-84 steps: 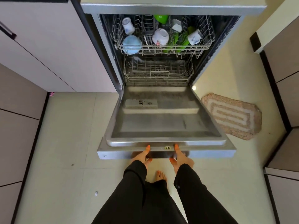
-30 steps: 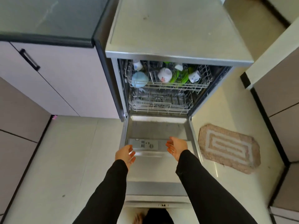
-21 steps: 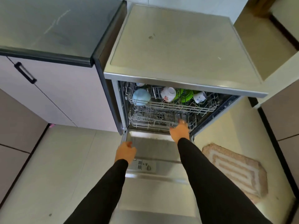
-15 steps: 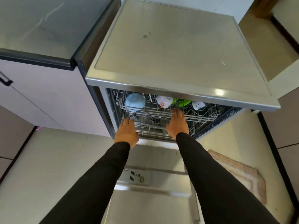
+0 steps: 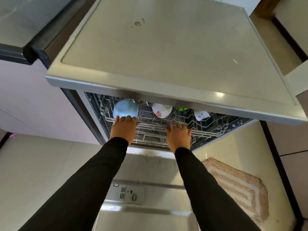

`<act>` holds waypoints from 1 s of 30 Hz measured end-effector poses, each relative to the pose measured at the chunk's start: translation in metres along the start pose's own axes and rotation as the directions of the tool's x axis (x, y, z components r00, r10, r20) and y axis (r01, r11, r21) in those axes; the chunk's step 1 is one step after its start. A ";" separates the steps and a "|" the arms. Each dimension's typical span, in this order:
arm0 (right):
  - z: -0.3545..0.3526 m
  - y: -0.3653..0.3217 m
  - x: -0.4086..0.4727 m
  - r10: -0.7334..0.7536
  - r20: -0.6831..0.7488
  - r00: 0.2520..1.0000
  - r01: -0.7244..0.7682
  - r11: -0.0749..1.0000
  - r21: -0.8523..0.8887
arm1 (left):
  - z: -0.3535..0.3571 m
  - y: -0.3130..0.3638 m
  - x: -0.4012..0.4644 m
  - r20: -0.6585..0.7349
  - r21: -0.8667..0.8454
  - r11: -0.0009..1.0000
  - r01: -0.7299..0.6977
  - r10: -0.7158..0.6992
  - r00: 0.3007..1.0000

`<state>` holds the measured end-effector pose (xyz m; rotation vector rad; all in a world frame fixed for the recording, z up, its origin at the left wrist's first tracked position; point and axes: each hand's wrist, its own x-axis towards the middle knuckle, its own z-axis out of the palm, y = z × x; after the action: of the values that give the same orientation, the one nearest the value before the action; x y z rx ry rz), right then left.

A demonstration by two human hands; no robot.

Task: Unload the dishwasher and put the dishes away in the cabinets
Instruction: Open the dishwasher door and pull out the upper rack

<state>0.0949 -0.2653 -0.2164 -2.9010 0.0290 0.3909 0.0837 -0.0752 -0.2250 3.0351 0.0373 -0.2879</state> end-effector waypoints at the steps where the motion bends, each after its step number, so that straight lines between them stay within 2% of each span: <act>1: 0.001 -0.001 -0.009 0.009 0.002 1.000 -0.009 1.000 -0.020 | -0.001 -0.001 -0.006 0.017 -0.006 1.000 0.002 -0.002 1.000; 8: 0.010 0.000 -0.069 0.060 0.067 0.996 -0.056 0.997 -0.057 | 0.013 -0.003 -0.065 0.062 -0.048 0.999 0.016 -0.013 0.998; 12: 0.016 0.004 -0.107 0.040 0.107 0.994 -0.028 0.994 -0.105 | 0.023 -0.004 -0.099 0.113 -0.129 0.990 0.063 -0.048 0.992; 15: 0.023 0.011 -0.134 0.011 0.086 0.996 0.001 0.990 -0.142 | 0.029 -0.005 -0.129 0.075 -0.171 0.984 0.040 -0.027 0.997; 18: 0.030 0.010 -0.156 0.029 0.112 0.993 -0.010 0.986 -0.164 | 0.032 -0.008 -0.148 0.060 -0.122 0.992 0.011 -0.004 0.998; 23: 0.035 0.018 -0.179 0.039 0.024 0.999 -0.035 0.988 -0.148 | 0.026 -0.002 -0.167 0.106 -0.101 0.995 -0.016 0.026 0.994; 25: 0.034 0.025 -0.181 -0.008 0.031 0.999 0.013 0.985 -0.172 | 0.022 0.002 -0.172 0.137 -0.093 0.996 -0.016 0.028 0.990; 30: 0.027 0.024 -0.180 0.009 0.067 0.998 0.002 0.987 -0.161 | 0.021 0.000 -0.171 0.169 -0.132 0.991 0.006 0.017 0.985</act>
<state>-0.0872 -0.2844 -0.1994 -3.0448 -0.0093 0.5139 -0.0881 -0.0802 -0.2135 2.8679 0.0346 -0.5213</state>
